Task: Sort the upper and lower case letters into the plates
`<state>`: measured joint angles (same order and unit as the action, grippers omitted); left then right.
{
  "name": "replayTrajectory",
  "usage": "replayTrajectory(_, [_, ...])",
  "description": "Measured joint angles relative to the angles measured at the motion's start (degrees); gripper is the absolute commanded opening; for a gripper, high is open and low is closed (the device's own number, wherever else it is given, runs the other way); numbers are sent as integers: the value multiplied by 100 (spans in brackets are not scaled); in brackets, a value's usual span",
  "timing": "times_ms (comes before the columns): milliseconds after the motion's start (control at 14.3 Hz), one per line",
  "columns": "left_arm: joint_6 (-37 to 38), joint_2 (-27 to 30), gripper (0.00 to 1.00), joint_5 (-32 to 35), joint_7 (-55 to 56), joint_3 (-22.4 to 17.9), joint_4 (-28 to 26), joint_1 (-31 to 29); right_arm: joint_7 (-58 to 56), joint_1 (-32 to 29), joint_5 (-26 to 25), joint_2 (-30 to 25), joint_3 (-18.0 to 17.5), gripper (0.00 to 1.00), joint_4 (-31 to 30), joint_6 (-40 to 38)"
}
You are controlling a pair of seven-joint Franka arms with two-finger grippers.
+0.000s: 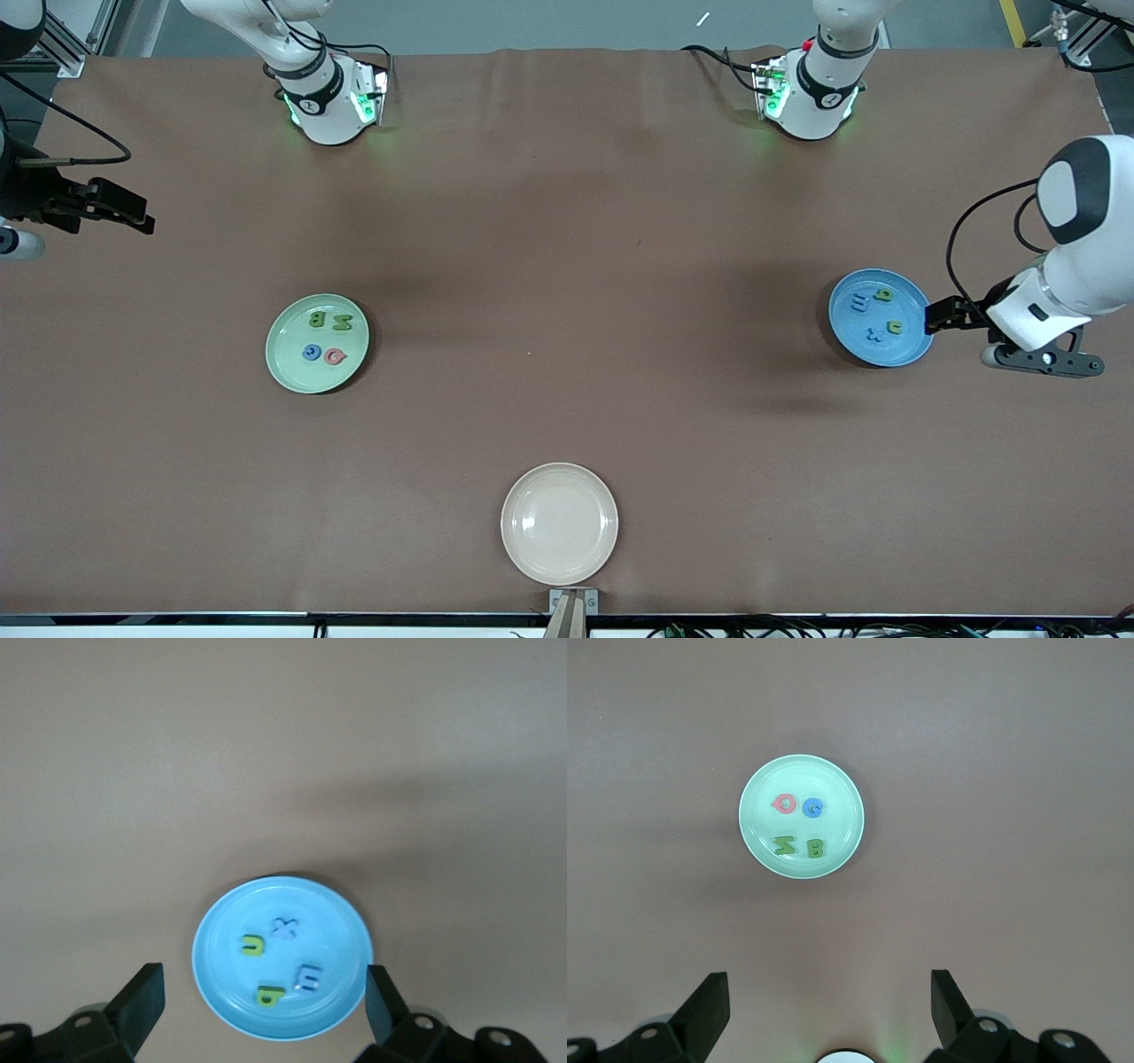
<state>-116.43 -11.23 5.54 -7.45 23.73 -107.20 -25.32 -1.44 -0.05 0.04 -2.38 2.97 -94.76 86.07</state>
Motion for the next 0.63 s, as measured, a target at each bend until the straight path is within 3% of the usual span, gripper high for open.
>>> replayTrajectory(279, [46, 464, 100, -341, -4, -1722, 9, 1733, 0, 0, 3, -105, 0, 100, -116, 11])
replayTrajectory(627, [304, 949, 100, -361, -4, -2654, -1, 2652, 0, 0, 4, -224, 1, 100, -192, 68])
